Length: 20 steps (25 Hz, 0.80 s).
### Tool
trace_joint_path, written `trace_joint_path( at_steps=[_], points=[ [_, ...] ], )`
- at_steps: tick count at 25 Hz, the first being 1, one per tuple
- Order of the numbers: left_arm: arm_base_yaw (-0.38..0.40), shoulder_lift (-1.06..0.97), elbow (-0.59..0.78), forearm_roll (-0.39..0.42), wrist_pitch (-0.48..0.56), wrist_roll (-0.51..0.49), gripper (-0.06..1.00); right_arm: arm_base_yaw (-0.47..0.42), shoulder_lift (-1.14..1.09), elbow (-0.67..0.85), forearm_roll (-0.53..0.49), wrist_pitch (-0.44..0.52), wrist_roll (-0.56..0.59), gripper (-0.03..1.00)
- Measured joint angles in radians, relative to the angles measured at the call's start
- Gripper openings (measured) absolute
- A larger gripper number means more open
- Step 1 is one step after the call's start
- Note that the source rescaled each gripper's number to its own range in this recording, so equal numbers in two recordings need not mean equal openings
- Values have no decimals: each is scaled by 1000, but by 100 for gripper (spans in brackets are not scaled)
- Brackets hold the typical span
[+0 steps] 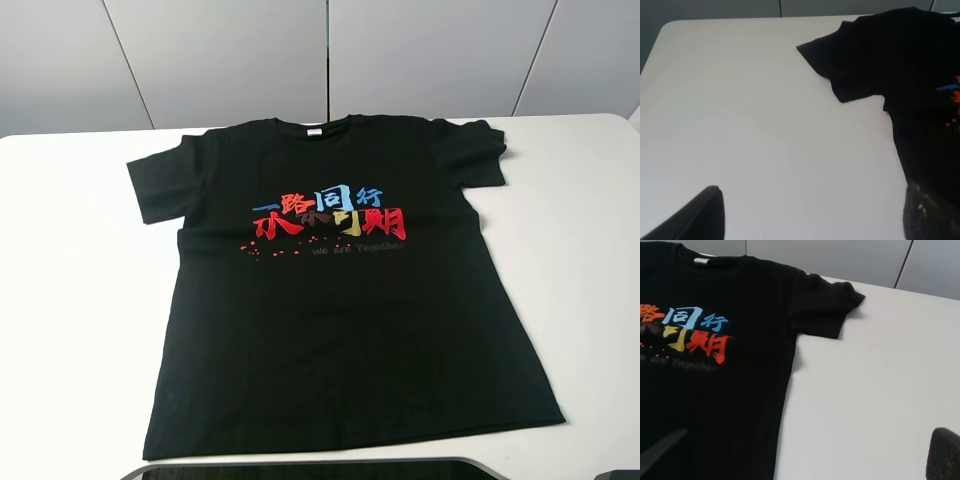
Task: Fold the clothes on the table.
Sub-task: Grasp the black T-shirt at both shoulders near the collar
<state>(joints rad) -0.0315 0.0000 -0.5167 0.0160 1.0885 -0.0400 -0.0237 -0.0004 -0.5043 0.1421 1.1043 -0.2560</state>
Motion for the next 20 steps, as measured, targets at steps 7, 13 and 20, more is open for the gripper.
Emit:
trace_joint_path(
  at_steps=[7,13,20],
  points=[
    [0,0,0,6,0,0,100,0,0,0,0,0,0,100],
    [0,0,0,8,0,0,100,0,0,0,0,0,0,100],
    [0,0,0,8,0,0,100,0,0,0,0,0,0,100]
  ],
)
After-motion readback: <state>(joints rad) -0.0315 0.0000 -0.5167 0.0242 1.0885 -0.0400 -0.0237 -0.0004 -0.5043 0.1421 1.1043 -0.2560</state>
